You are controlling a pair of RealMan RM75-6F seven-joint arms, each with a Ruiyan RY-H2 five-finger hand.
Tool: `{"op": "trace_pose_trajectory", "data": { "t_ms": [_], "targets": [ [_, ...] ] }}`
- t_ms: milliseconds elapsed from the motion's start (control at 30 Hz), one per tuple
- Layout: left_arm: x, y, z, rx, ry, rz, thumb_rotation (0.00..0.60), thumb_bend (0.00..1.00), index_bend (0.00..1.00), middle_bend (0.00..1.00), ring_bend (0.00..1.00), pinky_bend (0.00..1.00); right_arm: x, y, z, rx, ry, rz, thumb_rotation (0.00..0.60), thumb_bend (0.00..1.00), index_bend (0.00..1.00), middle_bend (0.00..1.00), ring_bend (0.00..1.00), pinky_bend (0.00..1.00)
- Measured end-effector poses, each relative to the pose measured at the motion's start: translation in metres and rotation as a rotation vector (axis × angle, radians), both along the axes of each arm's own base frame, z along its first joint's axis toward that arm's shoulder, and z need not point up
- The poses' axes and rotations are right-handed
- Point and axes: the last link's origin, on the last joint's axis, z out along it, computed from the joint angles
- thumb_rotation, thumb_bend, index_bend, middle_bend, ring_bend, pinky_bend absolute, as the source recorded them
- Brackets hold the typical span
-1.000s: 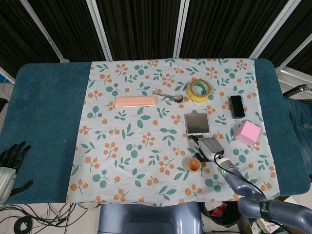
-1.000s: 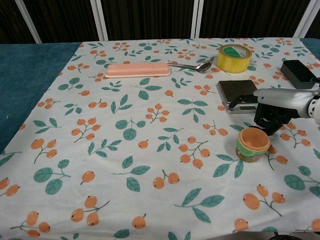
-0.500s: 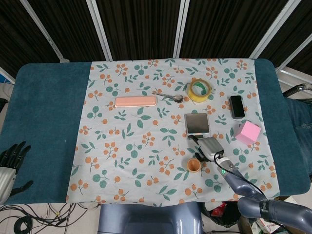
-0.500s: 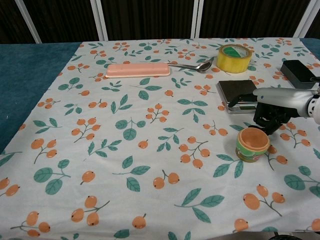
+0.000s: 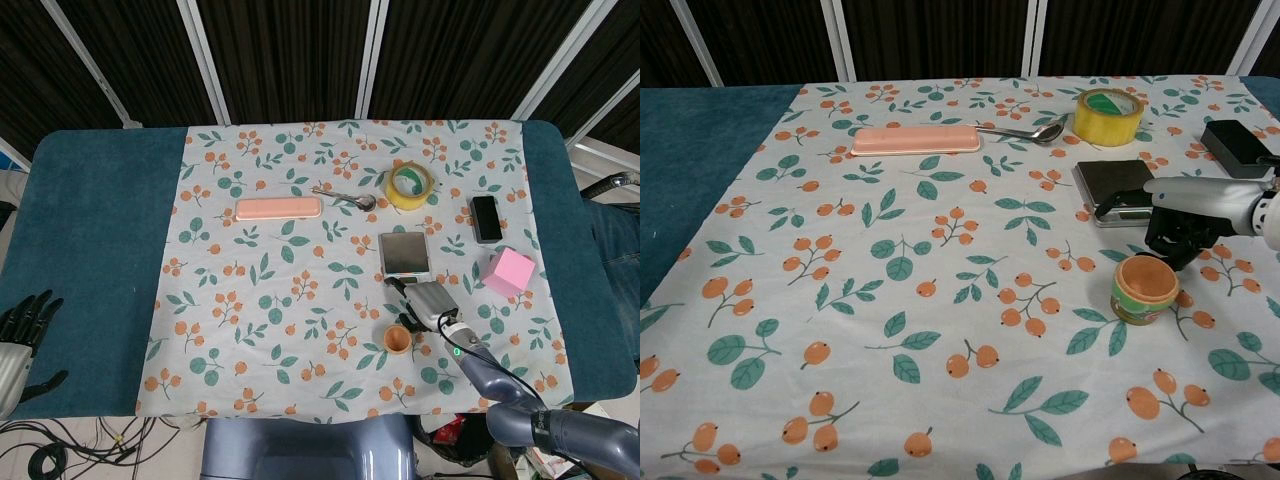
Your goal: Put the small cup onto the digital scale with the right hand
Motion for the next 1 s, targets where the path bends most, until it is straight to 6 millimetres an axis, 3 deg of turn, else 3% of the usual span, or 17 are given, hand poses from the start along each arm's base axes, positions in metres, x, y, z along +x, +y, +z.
{"op": "trace_pose_trajectory", "data": {
  "t_ms": [1000],
  "targets": [
    [0.0001, 0.0001, 0.0000, 0.001, 0.001, 0.001, 0.600, 0.13, 0.02, 0.00, 0.00, 0.14, -0.0056, -0.0009, 0.0021, 0.000, 0.011, -0.015, 0.600, 0.44, 0.16, 0.88, 0.96, 1.00]
  ]
}}
